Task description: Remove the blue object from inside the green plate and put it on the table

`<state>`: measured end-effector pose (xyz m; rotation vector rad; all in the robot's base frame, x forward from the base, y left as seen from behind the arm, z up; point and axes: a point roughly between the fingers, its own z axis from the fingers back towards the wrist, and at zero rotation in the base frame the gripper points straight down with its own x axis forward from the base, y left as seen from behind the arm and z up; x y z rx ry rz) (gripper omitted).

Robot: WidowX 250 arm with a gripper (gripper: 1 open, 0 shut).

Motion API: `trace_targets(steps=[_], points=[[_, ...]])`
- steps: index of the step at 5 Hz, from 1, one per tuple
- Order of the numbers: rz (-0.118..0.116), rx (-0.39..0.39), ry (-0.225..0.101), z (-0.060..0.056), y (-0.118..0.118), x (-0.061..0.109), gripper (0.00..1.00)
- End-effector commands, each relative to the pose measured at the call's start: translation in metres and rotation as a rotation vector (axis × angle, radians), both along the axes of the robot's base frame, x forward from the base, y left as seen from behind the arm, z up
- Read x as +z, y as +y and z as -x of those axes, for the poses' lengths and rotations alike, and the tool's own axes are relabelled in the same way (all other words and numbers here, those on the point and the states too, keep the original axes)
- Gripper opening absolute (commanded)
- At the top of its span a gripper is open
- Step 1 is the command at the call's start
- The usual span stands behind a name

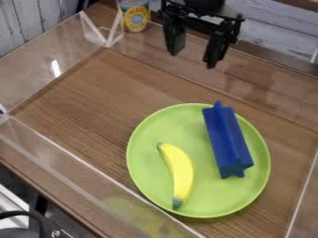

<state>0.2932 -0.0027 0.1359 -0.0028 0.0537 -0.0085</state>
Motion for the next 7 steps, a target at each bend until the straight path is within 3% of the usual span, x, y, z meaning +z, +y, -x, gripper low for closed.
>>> trace_targets(steps=[1, 2, 3, 7], points=[[0.009, 0.076, 0.003, 0.005, -0.012, -0.006, 1.00], [0.025, 0.177, -0.012, 0.014, -0.029, -0.014, 1.00], [0.035, 0.226, -0.036, 0.019, -0.044, -0.020, 1.00], [0.050, 0.257, -0.051, 0.021, -0.067, -0.046, 1.00]])
